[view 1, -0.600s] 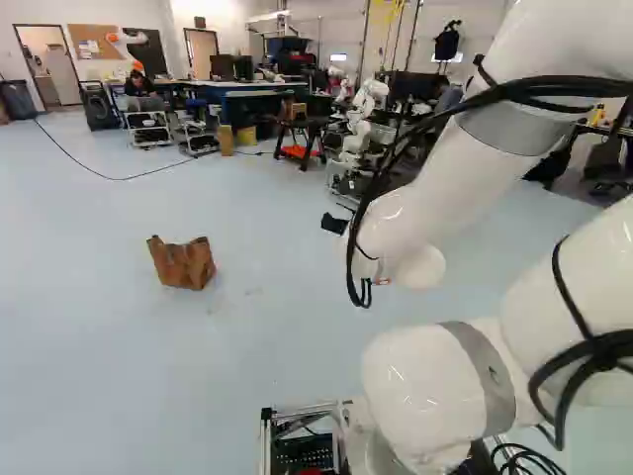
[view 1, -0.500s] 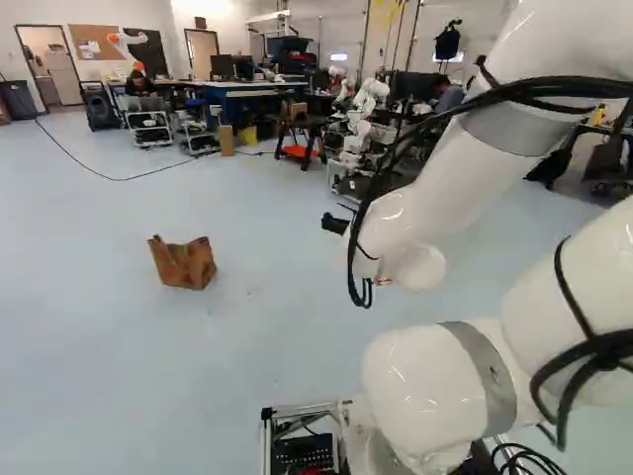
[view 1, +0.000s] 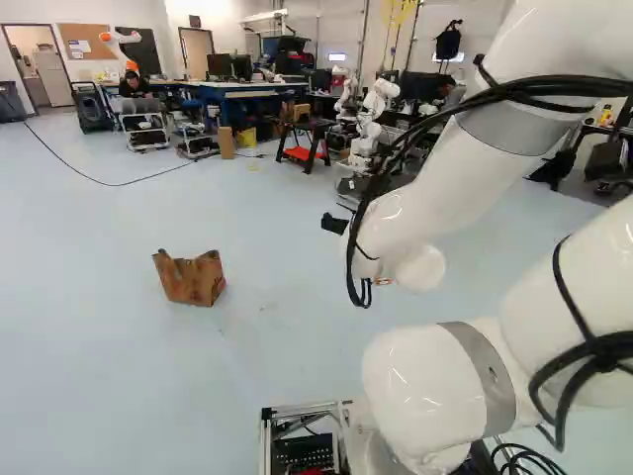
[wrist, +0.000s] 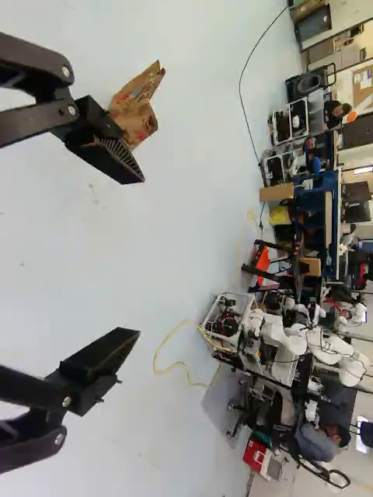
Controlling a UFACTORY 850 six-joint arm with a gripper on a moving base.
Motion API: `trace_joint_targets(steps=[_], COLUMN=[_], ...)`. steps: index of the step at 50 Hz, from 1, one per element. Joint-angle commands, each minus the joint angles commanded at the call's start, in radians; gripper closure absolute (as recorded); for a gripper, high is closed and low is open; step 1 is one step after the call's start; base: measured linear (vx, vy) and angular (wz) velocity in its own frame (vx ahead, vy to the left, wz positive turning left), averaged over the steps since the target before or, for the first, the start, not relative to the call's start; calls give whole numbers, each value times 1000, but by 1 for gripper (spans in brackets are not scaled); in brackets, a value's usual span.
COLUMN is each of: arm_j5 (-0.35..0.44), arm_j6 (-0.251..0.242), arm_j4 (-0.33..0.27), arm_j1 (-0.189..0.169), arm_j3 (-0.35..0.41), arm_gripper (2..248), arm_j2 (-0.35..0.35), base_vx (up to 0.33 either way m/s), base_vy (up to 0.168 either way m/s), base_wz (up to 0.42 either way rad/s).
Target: Pick up the grocery bag from the ground
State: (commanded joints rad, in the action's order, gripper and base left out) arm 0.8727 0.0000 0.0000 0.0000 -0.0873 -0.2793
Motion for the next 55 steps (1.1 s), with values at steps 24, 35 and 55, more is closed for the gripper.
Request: trace_joint_targets(steps=[24, 35, 55], arm_j5=[0, 0, 0], arm_j6=[0, 0, 0], arm_j4=[0, 0, 0], arm_j1=[0, 0, 0], arm_j3=[0, 0, 0], arm_gripper=[3, 3, 3], arm_j2=[0, 0, 0], base_vx=[277, 193, 155], base_vy=[196, 322, 310], base_wz=[-190, 670, 755])
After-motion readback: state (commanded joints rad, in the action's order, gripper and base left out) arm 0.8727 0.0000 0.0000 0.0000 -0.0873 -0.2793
